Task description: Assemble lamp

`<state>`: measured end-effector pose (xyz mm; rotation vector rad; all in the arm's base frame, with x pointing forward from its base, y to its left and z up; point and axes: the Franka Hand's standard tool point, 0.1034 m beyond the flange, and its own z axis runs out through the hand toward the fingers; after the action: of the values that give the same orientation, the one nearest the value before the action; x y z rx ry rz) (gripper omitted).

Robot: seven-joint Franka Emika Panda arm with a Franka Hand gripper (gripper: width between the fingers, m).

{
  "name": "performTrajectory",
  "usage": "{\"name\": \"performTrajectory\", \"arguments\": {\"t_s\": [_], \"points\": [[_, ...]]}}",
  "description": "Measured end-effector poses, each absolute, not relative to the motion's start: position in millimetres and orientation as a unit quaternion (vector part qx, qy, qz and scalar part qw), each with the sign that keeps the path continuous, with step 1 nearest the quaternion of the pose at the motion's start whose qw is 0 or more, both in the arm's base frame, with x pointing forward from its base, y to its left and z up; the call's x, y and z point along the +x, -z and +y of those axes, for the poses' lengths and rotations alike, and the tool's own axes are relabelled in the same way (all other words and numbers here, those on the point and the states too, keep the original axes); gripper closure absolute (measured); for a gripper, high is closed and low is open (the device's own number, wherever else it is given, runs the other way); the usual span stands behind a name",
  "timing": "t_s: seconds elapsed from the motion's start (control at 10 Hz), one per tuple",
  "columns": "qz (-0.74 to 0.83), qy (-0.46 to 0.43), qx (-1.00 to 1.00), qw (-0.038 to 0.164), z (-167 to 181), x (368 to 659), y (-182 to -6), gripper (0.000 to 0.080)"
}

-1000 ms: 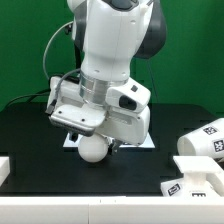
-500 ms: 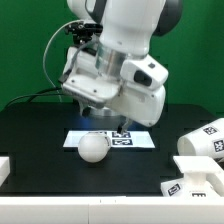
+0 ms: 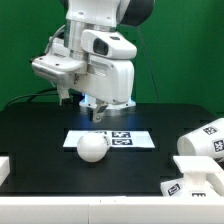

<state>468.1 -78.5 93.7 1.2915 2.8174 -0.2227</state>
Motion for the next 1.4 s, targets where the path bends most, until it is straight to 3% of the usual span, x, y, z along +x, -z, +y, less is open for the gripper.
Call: {"name": "performTrajectory", "arguments": {"t_s": [0.2, 0.8, 1.2, 1.4], "points": [[0.842, 0.063, 0.535, 0.032, -73.0, 474.5, -91.8, 0.0101], [0.695, 0.056, 0.715, 0.037, -75.6, 474.2, -91.9, 0.0101], [0.494, 0.033, 0.868, 0.041, -71.7, 478.0, -93.7, 0.0101], [0.292, 0.034, 0.956, 0.021, -67.7, 470.1, -90.0, 0.0101]]}}
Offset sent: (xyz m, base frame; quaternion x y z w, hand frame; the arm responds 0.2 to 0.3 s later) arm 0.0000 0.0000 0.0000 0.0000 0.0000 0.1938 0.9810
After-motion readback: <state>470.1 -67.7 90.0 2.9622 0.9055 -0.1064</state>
